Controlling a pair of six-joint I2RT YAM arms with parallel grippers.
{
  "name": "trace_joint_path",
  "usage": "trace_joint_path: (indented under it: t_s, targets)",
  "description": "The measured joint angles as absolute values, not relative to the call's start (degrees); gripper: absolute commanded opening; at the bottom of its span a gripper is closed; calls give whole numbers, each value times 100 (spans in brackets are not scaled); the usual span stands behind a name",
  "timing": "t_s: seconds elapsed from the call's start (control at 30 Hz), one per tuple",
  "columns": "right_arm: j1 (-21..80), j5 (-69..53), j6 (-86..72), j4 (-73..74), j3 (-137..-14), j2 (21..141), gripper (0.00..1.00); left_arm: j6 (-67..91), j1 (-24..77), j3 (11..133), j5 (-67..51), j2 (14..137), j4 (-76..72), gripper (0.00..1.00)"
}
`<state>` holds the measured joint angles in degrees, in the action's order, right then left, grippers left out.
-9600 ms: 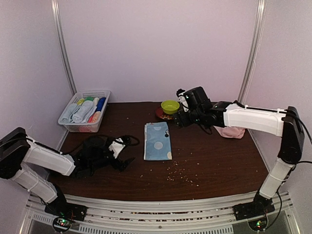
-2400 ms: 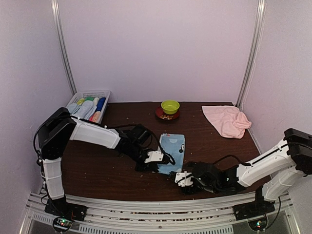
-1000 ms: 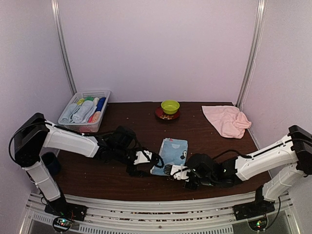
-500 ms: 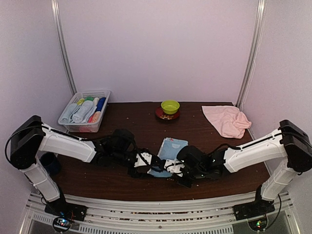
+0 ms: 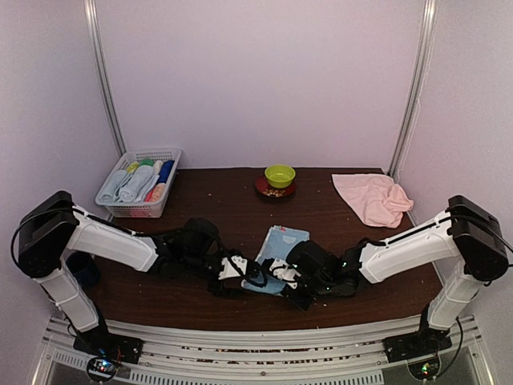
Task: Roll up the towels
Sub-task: Roll the towel at the center of the board.
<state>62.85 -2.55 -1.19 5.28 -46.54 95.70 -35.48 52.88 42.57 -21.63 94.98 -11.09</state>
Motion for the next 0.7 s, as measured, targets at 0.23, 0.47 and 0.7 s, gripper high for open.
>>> trace_joint_path:
  t_s: [0.23, 0.47, 0.7]
  targets:
    - [6132, -451, -506, 311, -4506, 9568, 0, -3564, 5288, 4313, -2196, 9708, -1011, 67]
    - [5771, -928, -799, 126, -4386, 9535, 0, -3568, 5288, 4445, -2169, 9937, -947, 58]
    - [5461, -1319, -937, 71, -4359, 9535, 0, -3570, 5275, 4635, -2056, 10182, -1000, 40]
